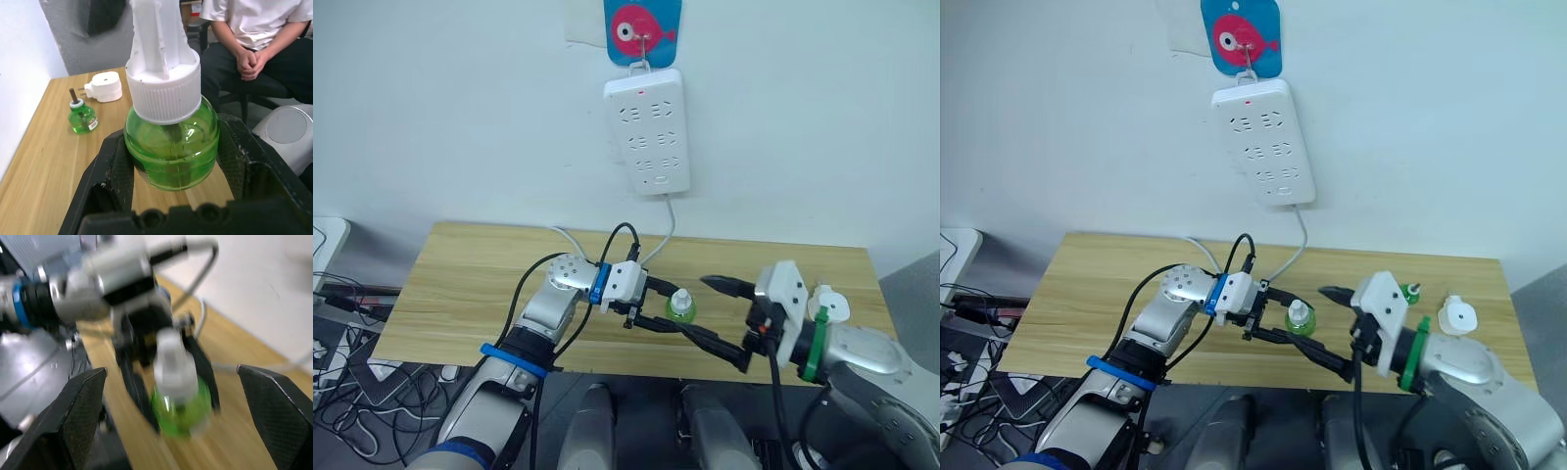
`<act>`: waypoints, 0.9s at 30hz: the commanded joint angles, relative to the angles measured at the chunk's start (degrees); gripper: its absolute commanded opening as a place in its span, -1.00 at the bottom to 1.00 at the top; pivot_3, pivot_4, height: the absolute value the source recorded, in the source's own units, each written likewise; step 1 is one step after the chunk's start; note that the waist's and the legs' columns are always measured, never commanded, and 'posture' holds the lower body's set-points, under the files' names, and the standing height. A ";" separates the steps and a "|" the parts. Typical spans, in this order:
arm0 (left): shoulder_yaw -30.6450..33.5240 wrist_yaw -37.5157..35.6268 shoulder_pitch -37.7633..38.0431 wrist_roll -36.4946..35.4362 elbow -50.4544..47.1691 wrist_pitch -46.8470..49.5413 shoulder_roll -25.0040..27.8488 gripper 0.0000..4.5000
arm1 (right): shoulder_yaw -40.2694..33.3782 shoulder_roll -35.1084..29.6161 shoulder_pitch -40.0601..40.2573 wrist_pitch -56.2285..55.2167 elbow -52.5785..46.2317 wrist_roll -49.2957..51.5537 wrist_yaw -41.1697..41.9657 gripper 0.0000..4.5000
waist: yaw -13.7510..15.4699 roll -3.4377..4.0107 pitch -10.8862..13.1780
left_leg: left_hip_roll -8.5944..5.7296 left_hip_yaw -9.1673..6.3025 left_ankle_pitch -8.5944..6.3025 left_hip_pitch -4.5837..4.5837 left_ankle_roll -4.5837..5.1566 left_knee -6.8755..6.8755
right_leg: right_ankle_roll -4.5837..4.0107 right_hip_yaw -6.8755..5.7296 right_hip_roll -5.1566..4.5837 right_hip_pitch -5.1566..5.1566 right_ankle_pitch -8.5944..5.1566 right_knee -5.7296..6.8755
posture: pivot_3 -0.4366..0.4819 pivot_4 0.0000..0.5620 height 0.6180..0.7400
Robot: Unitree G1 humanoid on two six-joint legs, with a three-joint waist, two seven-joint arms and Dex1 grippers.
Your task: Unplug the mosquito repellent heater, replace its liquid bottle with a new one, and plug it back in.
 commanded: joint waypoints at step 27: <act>-0.21 0.52 0.63 -0.03 -1.71 0.52 0.26 0.00 | -1.07 2.63 -10.33 2.44 -2.90 5.79 -4.60 -0.88 | 0.07 0.01 0.01 | 0.00 -0.02 0.00 -0.03 0.00 -0.02 | -0.01 -0.03 -0.01 -0.01 0.00 -0.02 | 0.29 0.03 1.00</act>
